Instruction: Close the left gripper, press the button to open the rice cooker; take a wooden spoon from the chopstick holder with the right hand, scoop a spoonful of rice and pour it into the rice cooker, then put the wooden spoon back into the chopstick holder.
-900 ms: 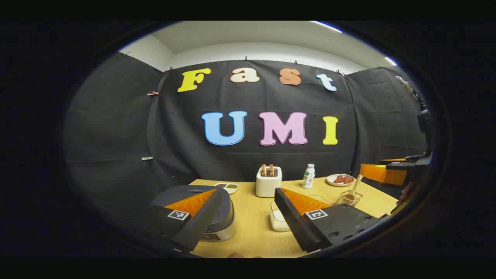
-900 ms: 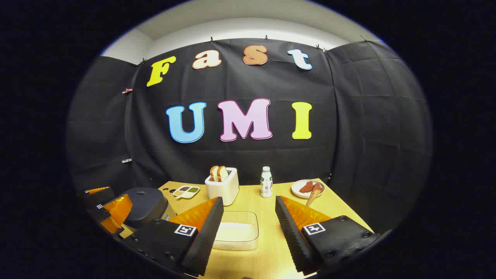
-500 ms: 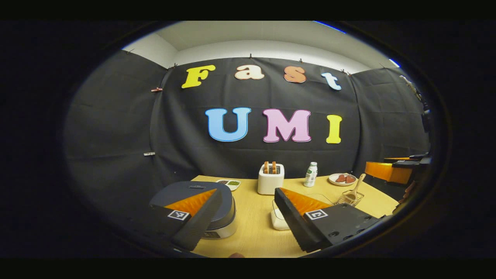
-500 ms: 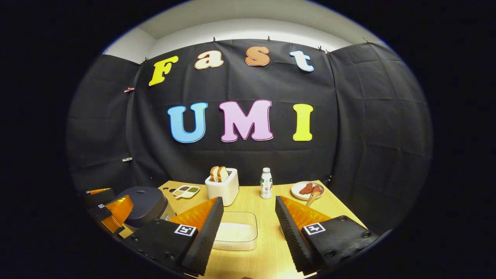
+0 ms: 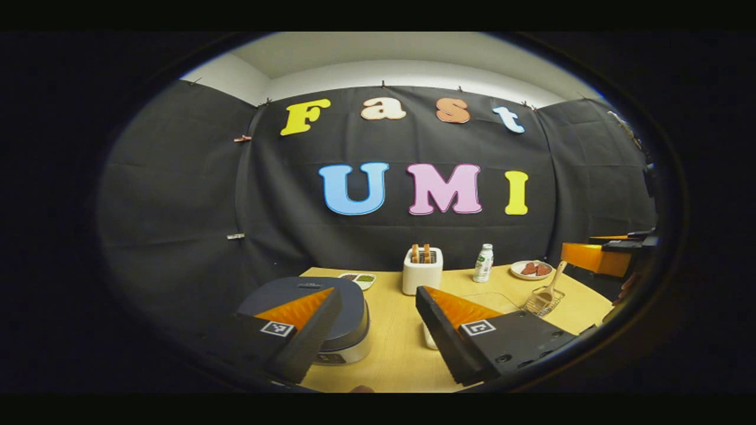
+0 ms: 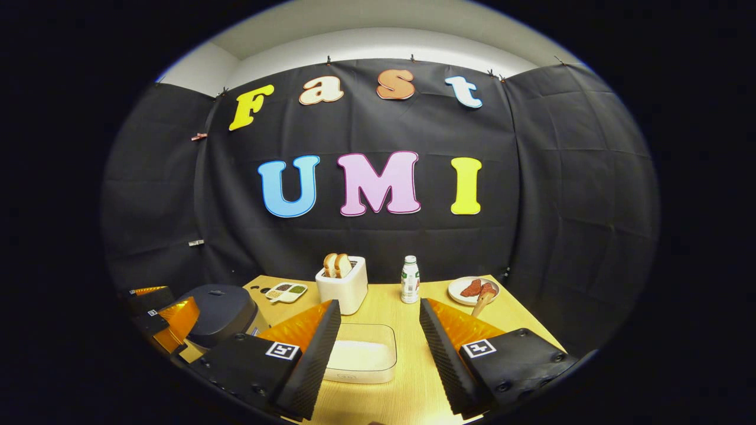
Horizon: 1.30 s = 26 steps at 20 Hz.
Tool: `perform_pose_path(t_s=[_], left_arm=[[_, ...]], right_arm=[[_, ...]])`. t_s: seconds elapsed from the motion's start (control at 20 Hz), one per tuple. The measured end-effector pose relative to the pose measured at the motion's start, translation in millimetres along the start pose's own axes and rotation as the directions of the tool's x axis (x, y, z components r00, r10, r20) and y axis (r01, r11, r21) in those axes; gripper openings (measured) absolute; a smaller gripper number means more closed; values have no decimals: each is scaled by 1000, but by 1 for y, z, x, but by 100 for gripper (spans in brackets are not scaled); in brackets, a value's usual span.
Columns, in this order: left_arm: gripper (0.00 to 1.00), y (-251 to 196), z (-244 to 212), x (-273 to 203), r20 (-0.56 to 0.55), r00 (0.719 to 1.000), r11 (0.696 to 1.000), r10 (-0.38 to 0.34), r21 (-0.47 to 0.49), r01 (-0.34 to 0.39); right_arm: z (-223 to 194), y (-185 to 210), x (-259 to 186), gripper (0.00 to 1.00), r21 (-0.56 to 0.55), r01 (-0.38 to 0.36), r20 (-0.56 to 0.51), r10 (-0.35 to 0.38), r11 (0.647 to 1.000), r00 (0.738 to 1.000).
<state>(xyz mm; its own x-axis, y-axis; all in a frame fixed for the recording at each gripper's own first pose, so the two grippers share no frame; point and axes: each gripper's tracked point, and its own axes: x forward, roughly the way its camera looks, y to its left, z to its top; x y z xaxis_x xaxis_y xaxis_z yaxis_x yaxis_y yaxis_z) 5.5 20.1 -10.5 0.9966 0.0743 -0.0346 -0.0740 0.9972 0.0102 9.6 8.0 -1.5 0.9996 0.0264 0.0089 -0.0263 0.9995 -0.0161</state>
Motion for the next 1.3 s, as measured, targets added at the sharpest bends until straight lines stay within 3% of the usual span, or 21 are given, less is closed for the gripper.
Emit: perform_pose_path(t_s=[0.15,0.3,0.35,0.5,0.65,0.95,1.3], left_arm=[[76,8,-1,2,-10,1000,1000,19,-4,-19],[72,18,-9,6,-35,998,999,43,-19,-43],[65,23,-9,7,-41,998,998,53,-22,-54],[55,34,-12,10,-46,997,997,69,-13,-70],[35,49,-16,16,-64,994,996,89,-25,-90],[12,77,-30,28,-113,987,992,112,-43,-118],[9,99,-57,48,-195,977,992,84,-78,-101]], right_arm=[[0,3,3,84,-3,-11,-1,11,1000,1000],[-1,5,6,84,1,-13,-1,13,1000,1000],[0,6,7,84,5,-15,2,15,1000,1000],[0,11,12,84,-1,-24,4,24,1000,1000],[0,16,15,84,-9,-37,2,37,999,999],[-3,20,20,84,-11,-45,-3,45,999,999],[-7,22,26,84,-13,-41,-14,41,999,999]])
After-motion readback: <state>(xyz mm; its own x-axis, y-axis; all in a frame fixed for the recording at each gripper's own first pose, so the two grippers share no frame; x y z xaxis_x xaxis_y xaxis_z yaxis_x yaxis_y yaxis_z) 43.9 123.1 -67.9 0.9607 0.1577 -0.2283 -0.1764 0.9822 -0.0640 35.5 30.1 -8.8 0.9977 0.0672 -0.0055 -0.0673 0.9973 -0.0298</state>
